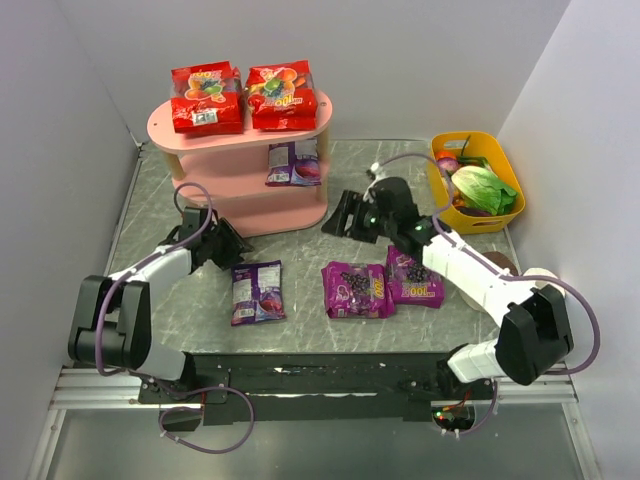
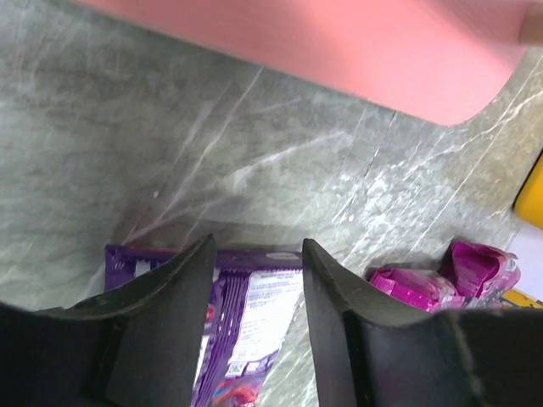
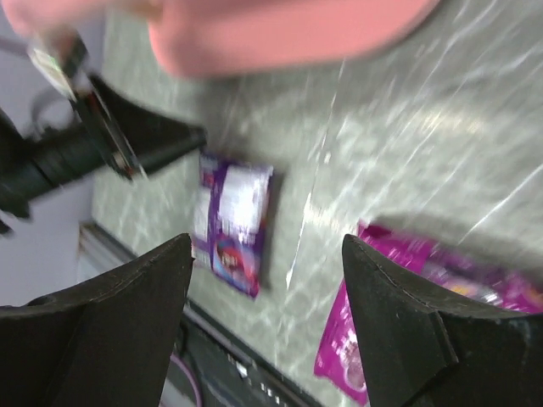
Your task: Place and organize the candy bags onto the shelf
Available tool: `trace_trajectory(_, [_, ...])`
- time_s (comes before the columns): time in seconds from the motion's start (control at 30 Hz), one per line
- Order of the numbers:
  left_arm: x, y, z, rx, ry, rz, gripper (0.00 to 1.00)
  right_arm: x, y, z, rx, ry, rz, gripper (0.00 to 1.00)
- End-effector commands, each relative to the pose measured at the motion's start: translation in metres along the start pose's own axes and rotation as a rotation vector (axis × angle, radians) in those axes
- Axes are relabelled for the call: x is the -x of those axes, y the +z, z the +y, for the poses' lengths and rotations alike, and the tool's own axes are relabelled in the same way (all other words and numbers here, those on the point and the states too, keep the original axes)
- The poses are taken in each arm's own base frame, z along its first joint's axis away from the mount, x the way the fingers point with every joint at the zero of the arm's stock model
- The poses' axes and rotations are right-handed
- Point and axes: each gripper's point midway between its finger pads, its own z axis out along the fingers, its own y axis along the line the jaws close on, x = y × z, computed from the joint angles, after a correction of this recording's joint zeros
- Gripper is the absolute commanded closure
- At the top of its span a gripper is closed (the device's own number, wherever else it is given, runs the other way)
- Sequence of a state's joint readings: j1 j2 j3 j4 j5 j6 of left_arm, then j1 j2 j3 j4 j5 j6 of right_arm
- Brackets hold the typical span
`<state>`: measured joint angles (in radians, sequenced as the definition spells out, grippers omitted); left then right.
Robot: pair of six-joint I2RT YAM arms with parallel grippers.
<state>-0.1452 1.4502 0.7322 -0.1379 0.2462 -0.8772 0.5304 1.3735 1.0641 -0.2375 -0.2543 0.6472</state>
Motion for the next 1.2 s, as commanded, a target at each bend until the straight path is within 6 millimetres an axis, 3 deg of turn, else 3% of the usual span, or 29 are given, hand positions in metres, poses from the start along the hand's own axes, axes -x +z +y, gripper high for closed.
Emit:
trace_trajectory(0.0, [0.015,-0.032,-0.023,-0.036,0.056,-0.07,0.47,-0.023,0.006,0.021,0.058,-0.034,0.037,0.21])
trace_trajectory(0.23, [-0.007,-0.071,0.007,0.049,-0.021,-0.102,0.39,-0.085,0.046,0.035,0.136,-0.014,0.238,0.2])
trace_trajectory(0.4, [-0.017,-0.088,0.014,0.049,-0.068,-0.115,0.35,-0.123,0.072,0.048,0.165,0.01,0.369,0.21])
trace_trajectory(0.5, [-0.021,-0.095,0.013,0.041,-0.066,-0.11,0.3,-0.148,0.093,0.04,0.142,0.05,0.426,0.21])
trace_trajectory(0.6, [-0.022,-0.1,0.012,0.045,-0.052,-0.102,0.28,-0.166,0.105,0.036,0.123,0.051,0.459,0.22])
trace_trajectory(0.67, [-0.023,-0.103,0.011,0.047,-0.044,-0.094,0.25,-0.167,0.115,0.044,0.142,0.046,0.45,0.22])
trace_trajectory(0.83, [-0.025,-0.106,0.009,0.04,-0.019,-0.073,0.18,-0.191,0.138,0.047,0.117,0.072,0.498,0.27])
trace_trajectory(0.93, [-0.027,-0.106,0.009,0.043,0.0,-0.054,0.16,-0.196,0.147,0.045,0.094,0.132,0.507,0.42])
trace_trajectory(0.97, [-0.03,-0.105,0.008,0.036,0.008,-0.038,0.16,-0.196,0.148,0.044,0.091,0.15,0.5,0.57])
trace_trajectory(1.03, [-0.032,-0.104,0.007,0.026,0.017,-0.024,0.16,-0.193,0.15,0.039,0.061,0.179,0.478,0.74])
trace_trajectory(1.07, [-0.033,-0.103,0.007,0.024,0.022,-0.016,0.16,-0.189,0.147,0.036,0.035,0.191,0.471,0.91])
trace_trajectory(1.13, [-0.033,-0.103,0.007,0.023,0.021,-0.017,0.16,-0.18,0.144,0.028,-0.021,0.232,0.426,1.0])
trace_trajectory(1.17, [-0.034,-0.102,0.007,0.022,0.016,-0.018,0.16,-0.171,0.137,0.023,-0.036,0.257,0.395,1.0])
